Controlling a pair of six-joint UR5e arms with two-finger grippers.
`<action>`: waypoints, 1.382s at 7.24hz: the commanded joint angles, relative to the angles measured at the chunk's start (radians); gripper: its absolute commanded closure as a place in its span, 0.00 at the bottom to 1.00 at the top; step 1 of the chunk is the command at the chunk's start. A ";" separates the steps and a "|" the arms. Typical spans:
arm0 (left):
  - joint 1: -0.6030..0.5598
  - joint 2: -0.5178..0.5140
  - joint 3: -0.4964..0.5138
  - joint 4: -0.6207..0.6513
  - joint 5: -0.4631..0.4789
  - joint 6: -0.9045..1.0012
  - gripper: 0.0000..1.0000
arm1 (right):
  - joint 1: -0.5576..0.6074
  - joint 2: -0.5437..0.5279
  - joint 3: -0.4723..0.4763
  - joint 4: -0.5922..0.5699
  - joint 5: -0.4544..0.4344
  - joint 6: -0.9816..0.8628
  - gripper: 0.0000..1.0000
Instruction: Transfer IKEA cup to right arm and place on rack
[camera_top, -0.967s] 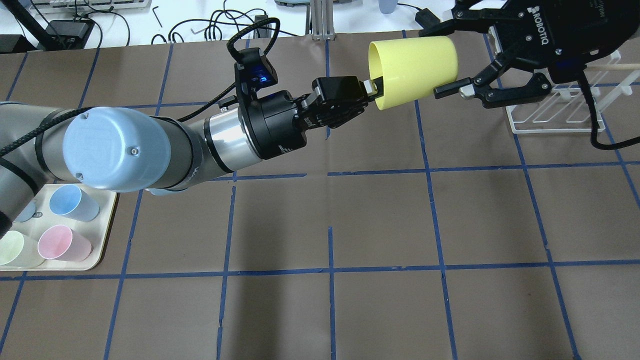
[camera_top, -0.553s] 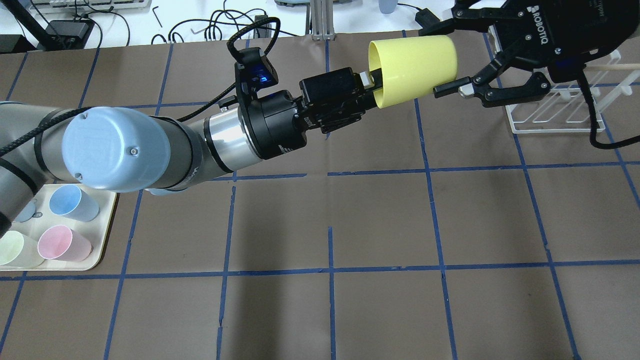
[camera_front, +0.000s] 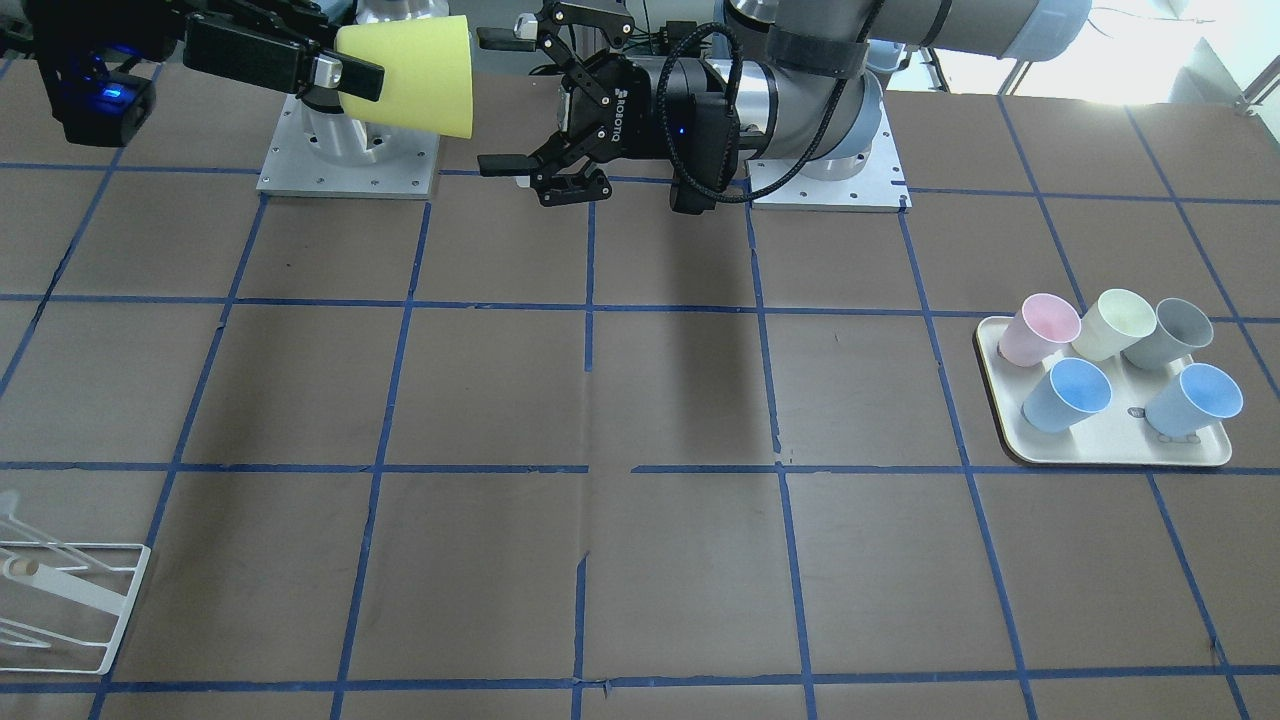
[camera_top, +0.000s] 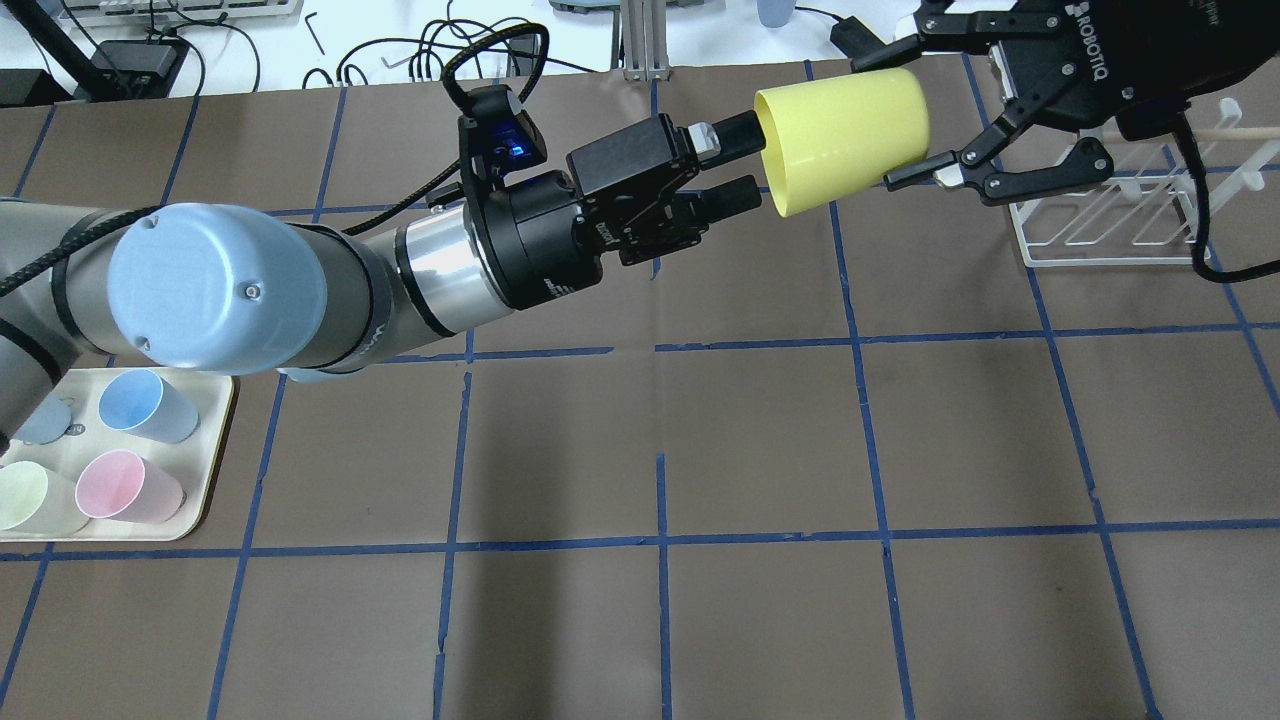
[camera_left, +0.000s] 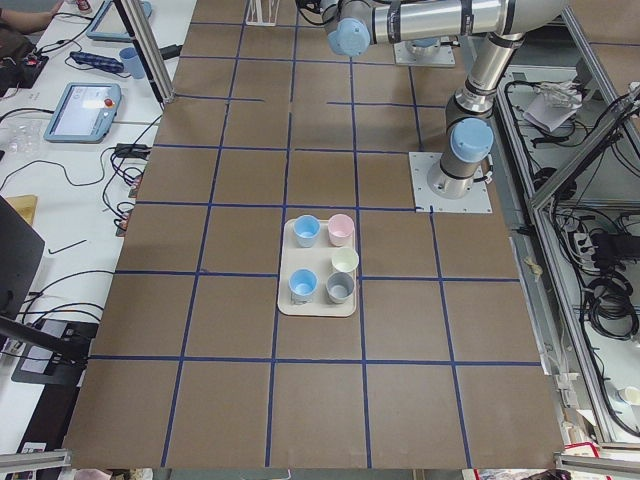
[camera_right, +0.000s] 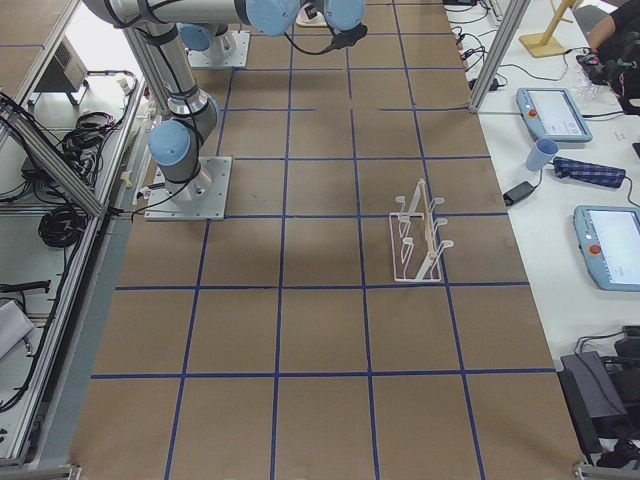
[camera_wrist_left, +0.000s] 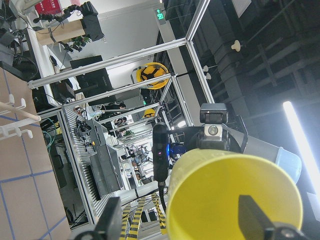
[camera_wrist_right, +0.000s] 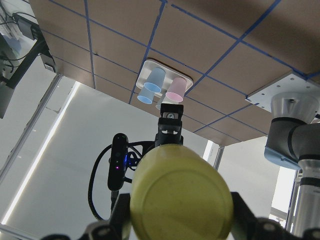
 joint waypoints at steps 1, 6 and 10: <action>0.093 0.010 0.001 0.004 0.130 -0.041 0.00 | -0.007 -0.004 -0.005 -0.148 -0.168 -0.002 0.61; 0.330 0.001 0.105 0.021 0.586 -0.206 0.00 | 0.004 -0.026 -0.048 -0.341 -0.654 -0.074 0.63; 0.368 -0.027 0.202 0.450 1.142 -0.748 0.00 | 0.006 -0.015 -0.031 -0.445 -0.934 -0.321 0.67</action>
